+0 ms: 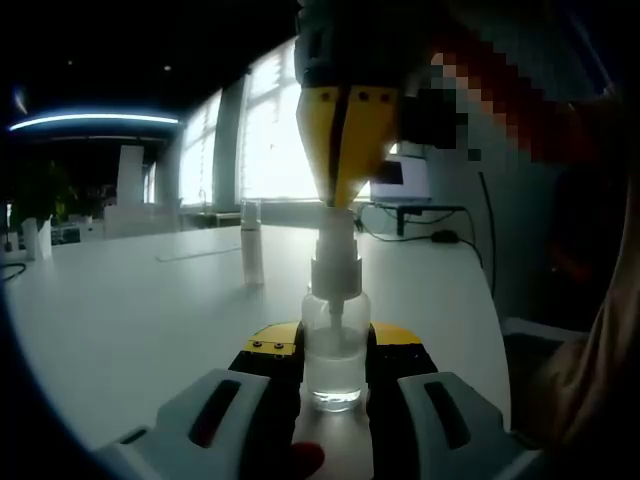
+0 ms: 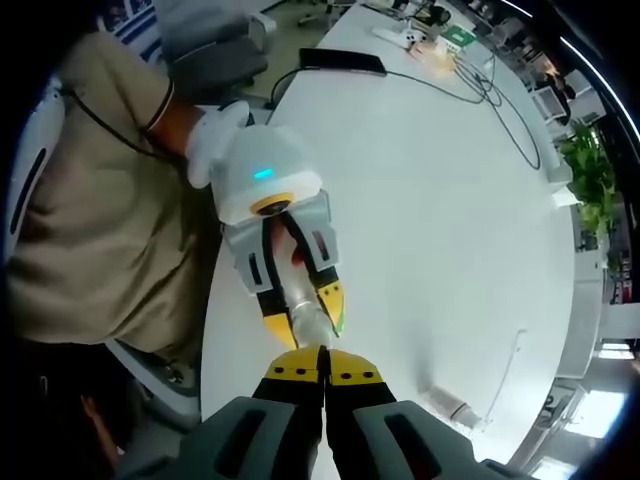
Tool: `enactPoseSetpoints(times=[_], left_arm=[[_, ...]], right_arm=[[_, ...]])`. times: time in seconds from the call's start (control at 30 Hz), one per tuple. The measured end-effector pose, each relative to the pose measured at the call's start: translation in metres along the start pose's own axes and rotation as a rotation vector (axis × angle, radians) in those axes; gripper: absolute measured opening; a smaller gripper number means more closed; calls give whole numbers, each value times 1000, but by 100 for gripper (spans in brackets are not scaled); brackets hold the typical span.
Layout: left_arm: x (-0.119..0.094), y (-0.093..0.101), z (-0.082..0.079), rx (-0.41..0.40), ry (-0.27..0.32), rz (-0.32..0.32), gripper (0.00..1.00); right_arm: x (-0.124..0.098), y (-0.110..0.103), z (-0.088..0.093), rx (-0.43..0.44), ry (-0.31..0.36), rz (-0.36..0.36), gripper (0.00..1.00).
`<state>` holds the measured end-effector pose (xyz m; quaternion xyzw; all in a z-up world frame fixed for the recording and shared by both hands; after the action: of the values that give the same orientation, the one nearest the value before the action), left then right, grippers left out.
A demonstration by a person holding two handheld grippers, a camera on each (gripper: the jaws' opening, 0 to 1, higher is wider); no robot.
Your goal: Clamp pump bottle remove cover press pump head put on cover
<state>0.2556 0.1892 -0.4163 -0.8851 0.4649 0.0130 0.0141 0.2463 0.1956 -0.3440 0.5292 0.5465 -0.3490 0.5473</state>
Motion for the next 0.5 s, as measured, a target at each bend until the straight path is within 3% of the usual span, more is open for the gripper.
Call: enactPoseSetpoints(times=[0.5], left_arm=[[0, -1, 0, 2, 0, -2, 15]], right_arm=[[4, 0, -1, 7, -18, -18, 0]])
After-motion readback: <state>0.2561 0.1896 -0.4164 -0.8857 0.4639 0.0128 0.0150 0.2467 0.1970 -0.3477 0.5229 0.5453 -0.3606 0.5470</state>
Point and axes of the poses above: the point that each gripper's makers call its tool centre point, and the gripper's own axes: x roughly forward along the fingers, y roughly to its right, z roughly out of its underside, the point moved 2 cm from there along -x, roughly backward along the fingers, and after that the axes turned 2 degrees about y, right-handed, at the moved point
